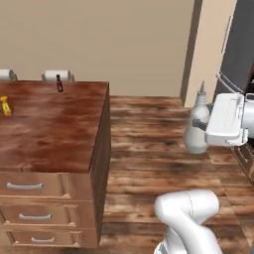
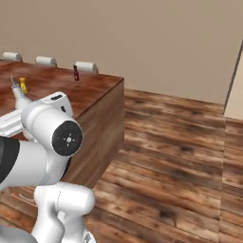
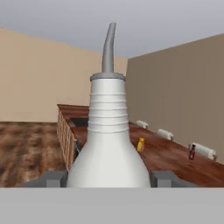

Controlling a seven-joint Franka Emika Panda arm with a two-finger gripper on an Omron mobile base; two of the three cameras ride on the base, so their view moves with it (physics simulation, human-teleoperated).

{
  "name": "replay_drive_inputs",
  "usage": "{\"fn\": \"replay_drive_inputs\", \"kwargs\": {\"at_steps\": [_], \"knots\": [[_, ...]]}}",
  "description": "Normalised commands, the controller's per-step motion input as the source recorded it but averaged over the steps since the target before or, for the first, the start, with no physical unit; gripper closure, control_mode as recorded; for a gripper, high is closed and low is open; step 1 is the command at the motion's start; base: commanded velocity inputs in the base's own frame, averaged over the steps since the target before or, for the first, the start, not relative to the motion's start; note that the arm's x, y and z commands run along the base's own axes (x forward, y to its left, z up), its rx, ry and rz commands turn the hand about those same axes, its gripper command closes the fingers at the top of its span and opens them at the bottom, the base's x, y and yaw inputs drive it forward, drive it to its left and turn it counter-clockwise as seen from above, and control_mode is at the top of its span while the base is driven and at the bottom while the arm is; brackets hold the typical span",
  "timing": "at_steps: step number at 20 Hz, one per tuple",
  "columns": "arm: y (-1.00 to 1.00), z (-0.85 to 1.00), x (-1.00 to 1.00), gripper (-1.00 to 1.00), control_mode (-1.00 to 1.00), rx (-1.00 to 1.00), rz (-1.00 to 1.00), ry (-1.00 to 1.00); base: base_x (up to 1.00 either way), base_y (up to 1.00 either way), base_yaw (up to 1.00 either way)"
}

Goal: Move the condiment bottle and oil and vinegar bottle from the cabinet to the dining counter.

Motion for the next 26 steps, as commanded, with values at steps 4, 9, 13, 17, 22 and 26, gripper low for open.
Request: {"fn": "replay_drive_inputs", "kwargs": {"at_steps": [4,9,13,17,22,26], "knots": [[0.0,0.0,0.0,1.0,1.0,0.0,0.0,0.0,0.72,-0.48,0.36],[0.0,0.0,0.0,1.0,1.0,0.0,0.0,0.0,0.62,-0.59,0.36],[0.0,0.0,0.0,1.0,1.0,0.0,0.0,0.0,0.57,-0.65,0.36],[0.0,0.0,0.0,1.0,1.0,0.0,0.0,0.0,0.54,-0.66,0.37],[0.0,0.0,0.0,1.0,1.0,0.0,0.0,0.0,0.49,-0.68,0.37],[0.0,0.0,0.0,1.0,1.0,0.0,0.0,0.0,0.47,-0.72,0.37]]}}
